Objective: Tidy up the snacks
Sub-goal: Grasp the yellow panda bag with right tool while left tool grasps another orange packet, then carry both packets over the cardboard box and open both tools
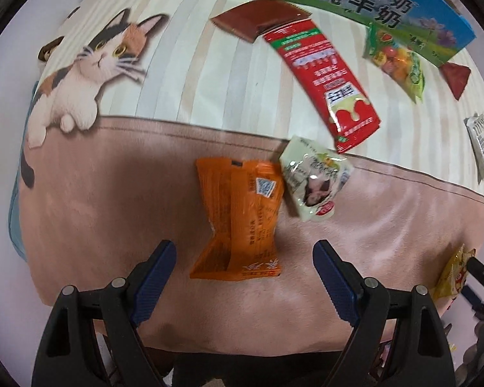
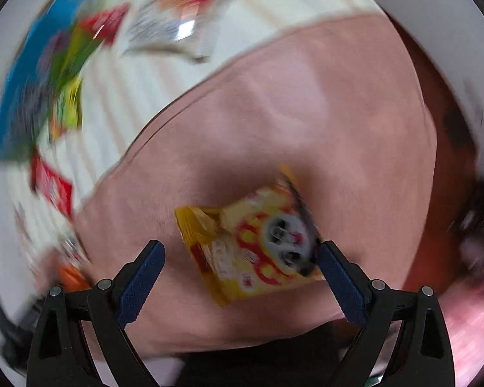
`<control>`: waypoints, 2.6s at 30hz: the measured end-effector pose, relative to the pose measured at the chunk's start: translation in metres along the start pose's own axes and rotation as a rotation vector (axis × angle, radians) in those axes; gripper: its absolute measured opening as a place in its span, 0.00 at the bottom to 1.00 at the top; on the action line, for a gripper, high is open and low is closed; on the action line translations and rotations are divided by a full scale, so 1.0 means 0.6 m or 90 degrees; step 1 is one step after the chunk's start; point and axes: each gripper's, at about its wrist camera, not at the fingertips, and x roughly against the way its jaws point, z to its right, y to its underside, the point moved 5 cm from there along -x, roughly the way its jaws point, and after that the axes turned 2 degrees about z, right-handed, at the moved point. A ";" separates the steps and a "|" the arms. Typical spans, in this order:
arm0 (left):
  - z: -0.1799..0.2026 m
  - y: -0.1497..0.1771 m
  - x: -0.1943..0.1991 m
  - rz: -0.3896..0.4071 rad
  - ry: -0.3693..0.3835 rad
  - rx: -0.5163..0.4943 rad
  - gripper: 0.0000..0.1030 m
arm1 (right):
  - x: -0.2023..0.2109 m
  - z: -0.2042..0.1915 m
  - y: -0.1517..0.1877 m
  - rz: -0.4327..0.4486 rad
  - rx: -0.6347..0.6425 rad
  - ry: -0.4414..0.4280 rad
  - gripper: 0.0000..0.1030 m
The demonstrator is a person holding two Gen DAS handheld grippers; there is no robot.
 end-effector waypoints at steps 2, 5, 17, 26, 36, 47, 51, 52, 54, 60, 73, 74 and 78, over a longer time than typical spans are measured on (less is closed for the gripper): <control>-0.004 0.003 -0.005 -0.003 0.003 0.009 0.84 | 0.003 0.024 0.003 0.003 -0.059 -0.028 0.95; -0.012 0.014 -0.013 -0.006 0.004 0.021 0.84 | -0.007 0.043 0.009 -0.019 -0.076 -0.028 0.95; -0.035 0.041 -0.047 -0.023 0.015 0.053 0.84 | -0.056 -0.077 -0.023 -0.011 0.136 -0.014 0.68; -0.073 0.031 -0.066 -0.033 0.041 0.090 0.84 | -0.028 -0.172 -0.045 0.050 0.218 0.021 0.92; -0.109 0.008 -0.085 -0.043 0.042 0.107 0.84 | -0.093 -0.158 -0.036 -0.013 -0.057 -0.060 0.84; -0.060 -0.022 -0.139 -0.042 0.015 0.031 0.60 | -0.101 -0.268 0.013 -0.004 0.408 0.088 0.70; -0.059 -0.036 -0.132 -0.013 -0.001 0.000 0.50 | -0.073 -0.265 0.017 0.022 0.374 0.070 0.87; -0.061 -0.036 -0.132 -0.011 -0.004 -0.001 0.49 | -0.070 -0.256 0.017 0.012 0.332 0.048 0.87; -0.068 -0.032 -0.134 -0.012 -0.007 0.006 0.49 | -0.070 -0.242 0.012 0.005 0.278 0.022 0.87; -0.118 -0.011 -0.134 -0.014 -0.027 0.029 0.49 | -0.101 -0.223 -0.002 0.029 0.263 0.054 0.86; -0.136 -0.002 -0.057 0.015 0.048 0.078 0.43 | -0.071 -0.247 0.053 0.048 0.357 -0.014 0.59; -0.136 -0.009 -0.040 0.024 0.059 0.079 0.43 | -0.075 -0.258 0.055 0.042 0.351 -0.026 0.59; -0.124 -0.049 0.034 0.069 0.094 0.059 0.43 | -0.036 -0.269 0.030 0.027 0.328 -0.086 0.59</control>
